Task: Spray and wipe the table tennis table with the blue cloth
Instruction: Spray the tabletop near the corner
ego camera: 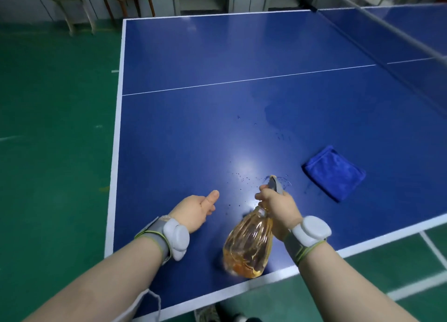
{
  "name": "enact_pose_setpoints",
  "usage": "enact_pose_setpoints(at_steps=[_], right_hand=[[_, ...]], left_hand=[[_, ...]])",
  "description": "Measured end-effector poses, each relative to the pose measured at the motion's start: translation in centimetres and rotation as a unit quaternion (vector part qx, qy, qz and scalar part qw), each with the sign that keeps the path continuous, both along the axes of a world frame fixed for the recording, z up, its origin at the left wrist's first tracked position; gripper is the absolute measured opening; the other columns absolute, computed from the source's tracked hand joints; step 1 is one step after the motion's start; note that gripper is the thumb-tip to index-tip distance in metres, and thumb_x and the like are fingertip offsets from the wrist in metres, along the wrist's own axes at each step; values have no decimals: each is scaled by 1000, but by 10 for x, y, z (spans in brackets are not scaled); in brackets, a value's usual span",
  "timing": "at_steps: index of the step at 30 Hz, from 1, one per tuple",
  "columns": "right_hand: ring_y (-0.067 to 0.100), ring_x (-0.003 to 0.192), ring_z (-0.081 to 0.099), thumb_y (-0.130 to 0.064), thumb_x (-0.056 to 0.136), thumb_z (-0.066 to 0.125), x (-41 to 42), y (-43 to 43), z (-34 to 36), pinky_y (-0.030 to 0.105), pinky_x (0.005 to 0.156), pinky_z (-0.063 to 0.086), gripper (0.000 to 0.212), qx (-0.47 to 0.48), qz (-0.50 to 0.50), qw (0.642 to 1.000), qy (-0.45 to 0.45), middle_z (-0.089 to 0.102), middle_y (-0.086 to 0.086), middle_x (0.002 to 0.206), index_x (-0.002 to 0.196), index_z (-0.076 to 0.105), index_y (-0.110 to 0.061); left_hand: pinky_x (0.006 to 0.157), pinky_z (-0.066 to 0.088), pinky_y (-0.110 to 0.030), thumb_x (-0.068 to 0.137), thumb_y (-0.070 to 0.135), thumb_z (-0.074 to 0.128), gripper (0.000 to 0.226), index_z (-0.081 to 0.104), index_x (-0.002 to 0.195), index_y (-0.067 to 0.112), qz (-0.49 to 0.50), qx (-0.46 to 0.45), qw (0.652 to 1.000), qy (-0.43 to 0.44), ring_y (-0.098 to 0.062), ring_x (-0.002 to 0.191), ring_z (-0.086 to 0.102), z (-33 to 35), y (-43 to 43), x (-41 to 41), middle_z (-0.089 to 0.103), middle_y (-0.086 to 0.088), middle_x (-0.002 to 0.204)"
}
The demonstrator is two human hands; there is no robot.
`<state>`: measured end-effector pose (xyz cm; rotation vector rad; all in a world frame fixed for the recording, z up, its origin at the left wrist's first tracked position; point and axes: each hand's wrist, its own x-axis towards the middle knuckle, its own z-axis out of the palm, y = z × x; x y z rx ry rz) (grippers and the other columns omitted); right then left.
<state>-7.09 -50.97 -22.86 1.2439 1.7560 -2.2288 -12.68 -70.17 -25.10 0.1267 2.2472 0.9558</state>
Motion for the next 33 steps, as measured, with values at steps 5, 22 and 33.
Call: enact_pose_setpoints(at_steps=[5, 22, 33], right_hand=[[14, 41, 39, 6, 84, 55, 32, 24, 3, 18, 41, 33, 18, -4, -38, 999, -12, 41, 10, 69, 86, 52, -11], [19, 65, 50, -19, 55, 61, 121, -21, -9, 28, 61, 41, 50, 1, 350, 936, -42, 53, 8, 81, 104, 60, -11], [18, 72, 50, -22, 58, 60, 97, -90, -14, 33, 70, 40, 32, 1, 329, 944, 21, 55, 0, 81, 90, 59, -21]], left_hand=[[94, 43, -28, 97, 55, 27, 60, 66, 109, 11, -29, 9, 1000, 4, -22, 98, 65, 1, 26, 28, 68, -2, 109], [74, 46, -22, 76, 68, 56, 64, 65, 112, 17, -160, -17, 977, -138, -17, 92, 68, 9, 7, 141, 72, -5, 95], [63, 44, -25, 52, 70, 67, 55, 56, 77, 22, -150, -33, 975, -161, -15, 70, 53, 0, -57, 148, 58, 4, 74]])
